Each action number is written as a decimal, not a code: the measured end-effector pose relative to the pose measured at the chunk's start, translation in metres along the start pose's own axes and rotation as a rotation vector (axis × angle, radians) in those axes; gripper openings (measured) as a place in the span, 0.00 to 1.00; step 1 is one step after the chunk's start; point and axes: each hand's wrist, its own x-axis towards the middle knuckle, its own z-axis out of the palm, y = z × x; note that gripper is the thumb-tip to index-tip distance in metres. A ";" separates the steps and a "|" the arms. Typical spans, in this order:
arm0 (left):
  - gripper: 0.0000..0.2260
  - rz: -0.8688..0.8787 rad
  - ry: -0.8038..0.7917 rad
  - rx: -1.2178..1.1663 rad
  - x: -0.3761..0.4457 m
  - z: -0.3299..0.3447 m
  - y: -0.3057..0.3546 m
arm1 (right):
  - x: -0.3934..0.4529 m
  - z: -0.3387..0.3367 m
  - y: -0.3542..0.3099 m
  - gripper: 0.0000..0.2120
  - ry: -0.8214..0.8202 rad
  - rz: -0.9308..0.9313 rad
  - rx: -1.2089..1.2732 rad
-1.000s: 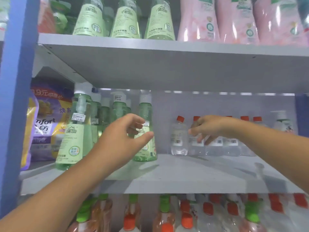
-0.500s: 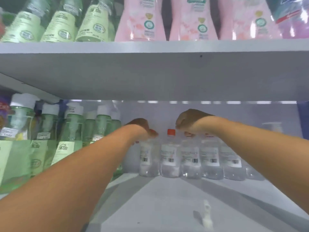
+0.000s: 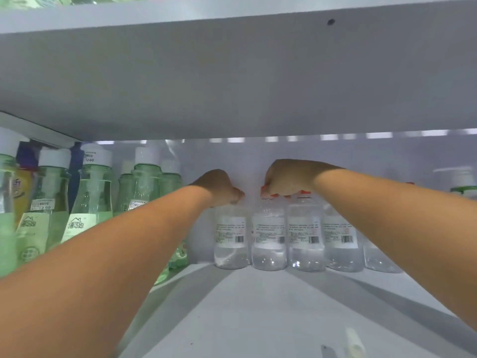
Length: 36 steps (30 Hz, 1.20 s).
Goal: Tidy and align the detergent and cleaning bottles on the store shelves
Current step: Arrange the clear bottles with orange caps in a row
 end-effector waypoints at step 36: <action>0.17 -0.306 -0.033 -0.532 -0.023 0.019 0.007 | 0.003 0.015 -0.005 0.12 0.022 0.133 0.186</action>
